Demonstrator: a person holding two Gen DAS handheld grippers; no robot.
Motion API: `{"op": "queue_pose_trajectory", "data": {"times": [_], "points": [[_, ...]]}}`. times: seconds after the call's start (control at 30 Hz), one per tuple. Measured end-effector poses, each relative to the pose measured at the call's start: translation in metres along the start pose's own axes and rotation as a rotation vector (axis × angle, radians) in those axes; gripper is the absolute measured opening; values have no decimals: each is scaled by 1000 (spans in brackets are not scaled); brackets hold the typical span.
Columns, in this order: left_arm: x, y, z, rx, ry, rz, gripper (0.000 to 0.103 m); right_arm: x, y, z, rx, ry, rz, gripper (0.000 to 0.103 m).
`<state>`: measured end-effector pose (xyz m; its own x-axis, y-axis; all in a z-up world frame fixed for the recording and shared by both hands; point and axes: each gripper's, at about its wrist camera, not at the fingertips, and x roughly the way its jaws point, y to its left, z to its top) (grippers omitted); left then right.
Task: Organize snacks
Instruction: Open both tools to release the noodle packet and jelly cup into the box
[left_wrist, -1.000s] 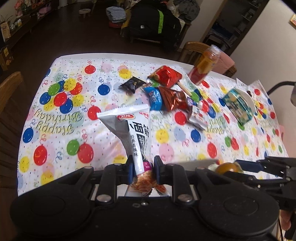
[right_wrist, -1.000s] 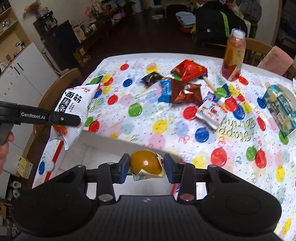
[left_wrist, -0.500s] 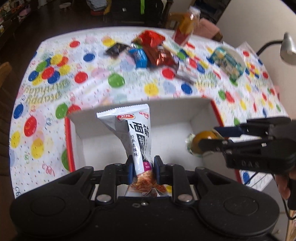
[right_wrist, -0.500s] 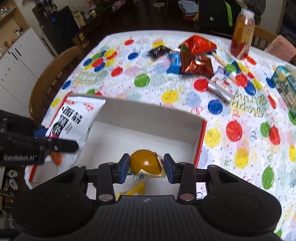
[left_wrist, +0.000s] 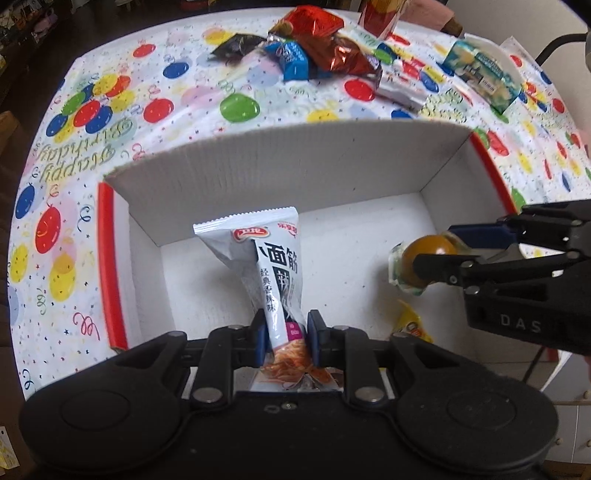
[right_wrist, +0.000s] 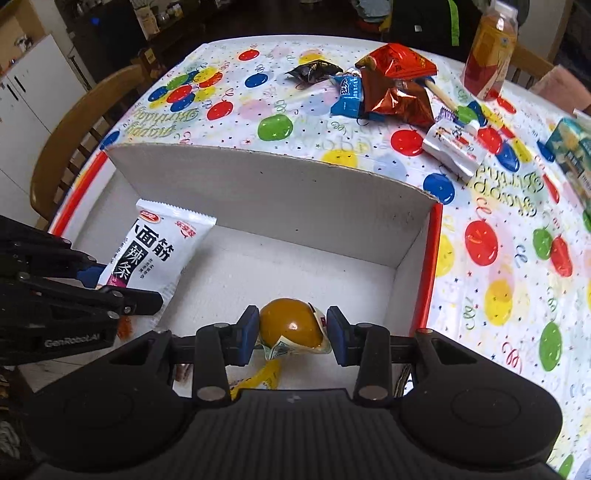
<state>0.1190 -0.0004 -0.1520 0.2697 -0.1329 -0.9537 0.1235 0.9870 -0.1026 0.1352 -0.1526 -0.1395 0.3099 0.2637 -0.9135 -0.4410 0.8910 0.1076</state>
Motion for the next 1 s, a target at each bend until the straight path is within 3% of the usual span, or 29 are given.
{"op": "queue_pose_trajectory", "data": {"times": [0.73, 0.83, 1.0], "points": [[29, 7, -6, -23, 81, -3, 21, 21, 17, 0, -8, 44, 49, 39], [29, 9, -4, -29, 80, -2, 29, 17, 14, -1, -1, 42, 61, 40], [20, 9, -4, -21, 58, -10, 44, 2, 12, -2, 0, 18, 81, 50]]}}
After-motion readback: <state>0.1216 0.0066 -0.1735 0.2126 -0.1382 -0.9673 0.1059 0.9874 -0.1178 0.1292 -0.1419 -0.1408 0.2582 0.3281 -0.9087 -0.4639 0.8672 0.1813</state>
